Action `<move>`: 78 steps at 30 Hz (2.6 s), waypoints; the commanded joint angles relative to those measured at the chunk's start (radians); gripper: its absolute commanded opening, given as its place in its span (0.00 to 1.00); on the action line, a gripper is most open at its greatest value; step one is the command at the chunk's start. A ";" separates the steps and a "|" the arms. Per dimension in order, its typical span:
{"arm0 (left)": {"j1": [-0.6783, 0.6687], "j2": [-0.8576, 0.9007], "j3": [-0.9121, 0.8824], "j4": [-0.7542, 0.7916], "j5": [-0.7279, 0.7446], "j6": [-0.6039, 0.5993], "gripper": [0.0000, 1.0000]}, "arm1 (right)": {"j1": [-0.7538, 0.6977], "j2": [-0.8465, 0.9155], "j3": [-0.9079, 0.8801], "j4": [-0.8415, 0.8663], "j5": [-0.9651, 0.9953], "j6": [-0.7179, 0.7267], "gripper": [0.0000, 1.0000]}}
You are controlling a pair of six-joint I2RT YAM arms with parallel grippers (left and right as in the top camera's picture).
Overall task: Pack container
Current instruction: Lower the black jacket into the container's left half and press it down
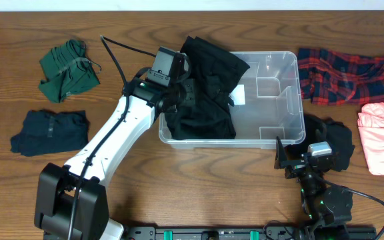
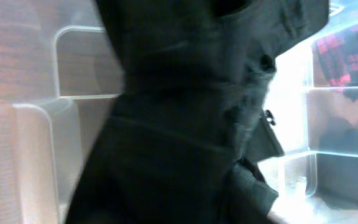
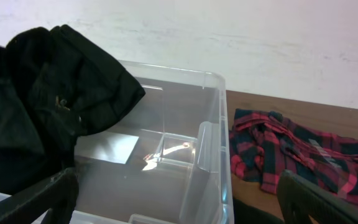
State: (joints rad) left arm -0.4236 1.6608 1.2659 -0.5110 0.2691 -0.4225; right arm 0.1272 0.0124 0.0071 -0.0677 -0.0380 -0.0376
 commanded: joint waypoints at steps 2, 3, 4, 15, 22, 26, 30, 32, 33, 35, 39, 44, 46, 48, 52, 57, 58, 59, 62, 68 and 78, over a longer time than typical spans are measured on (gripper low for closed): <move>-0.008 0.001 -0.005 0.005 0.010 -0.001 0.80 | -0.009 -0.005 -0.002 -0.003 -0.007 -0.012 0.99; -0.008 0.001 -0.005 0.006 0.010 0.000 0.81 | -0.009 -0.005 -0.002 -0.003 -0.007 -0.012 0.99; -0.008 -0.001 -0.005 0.011 0.010 0.008 0.81 | -0.009 -0.005 -0.002 -0.003 -0.007 -0.012 0.99; -0.008 -0.072 0.034 0.088 0.010 0.094 0.68 | -0.009 -0.005 -0.002 -0.003 -0.007 -0.012 0.99; -0.034 -0.084 0.034 0.194 0.006 0.121 0.07 | -0.009 -0.005 -0.002 -0.003 -0.007 -0.012 0.99; -0.053 -0.082 0.034 0.233 -0.014 0.195 0.06 | -0.009 -0.005 -0.002 -0.003 -0.007 -0.012 0.99; -0.067 -0.078 0.034 0.235 -0.090 0.214 0.06 | -0.009 -0.005 -0.002 -0.003 -0.007 -0.012 0.99; -0.074 -0.071 0.034 0.243 -0.100 0.249 0.06 | -0.009 -0.005 -0.002 -0.003 -0.007 -0.012 0.99; -0.079 -0.065 0.034 0.250 -0.102 0.273 0.06 | -0.009 -0.005 -0.002 -0.003 -0.007 -0.012 0.99; -0.086 -0.050 0.034 0.264 -0.102 0.305 0.06 | -0.009 -0.005 -0.002 -0.003 -0.007 -0.012 0.99; -0.093 -0.006 0.034 0.283 -0.103 0.341 0.06 | -0.009 -0.005 -0.002 -0.003 -0.007 -0.012 0.99; -0.093 0.066 0.034 0.293 -0.188 0.344 0.06 | -0.009 -0.005 -0.002 -0.003 -0.007 -0.012 0.99; -0.093 0.095 0.034 0.292 -0.266 0.344 0.06 | -0.009 -0.005 -0.002 -0.003 -0.007 -0.012 0.99; -0.093 0.119 0.034 0.282 -0.339 0.344 0.06 | -0.009 -0.005 -0.002 -0.003 -0.007 -0.012 0.99; -0.093 0.137 0.032 0.238 -0.384 0.343 0.06 | -0.009 -0.005 -0.002 -0.003 -0.007 -0.012 0.99; -0.093 0.137 0.021 0.207 -0.386 0.343 0.06 | -0.009 -0.005 -0.002 -0.003 -0.007 -0.012 0.99; -0.093 0.137 0.018 0.206 -0.386 0.343 0.06 | -0.009 -0.005 -0.002 -0.003 -0.007 -0.012 0.99; -0.093 0.137 0.014 0.206 -0.386 0.343 0.06 | -0.009 -0.005 -0.002 -0.003 -0.007 -0.012 0.99; -0.093 0.143 0.005 0.206 -0.386 0.343 0.06 | -0.009 -0.005 -0.002 -0.003 -0.007 -0.012 0.99; -0.093 0.207 0.002 0.206 -0.386 0.343 0.06 | -0.009 -0.005 -0.002 -0.003 -0.007 -0.012 0.99; -0.093 0.320 0.003 0.206 -0.386 0.343 0.06 | -0.009 -0.005 -0.002 -0.003 -0.007 -0.012 0.99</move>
State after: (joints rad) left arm -0.5198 1.9415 1.2751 -0.2874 -0.1192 -0.0879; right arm 0.1272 0.0124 0.0071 -0.0673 -0.0380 -0.0376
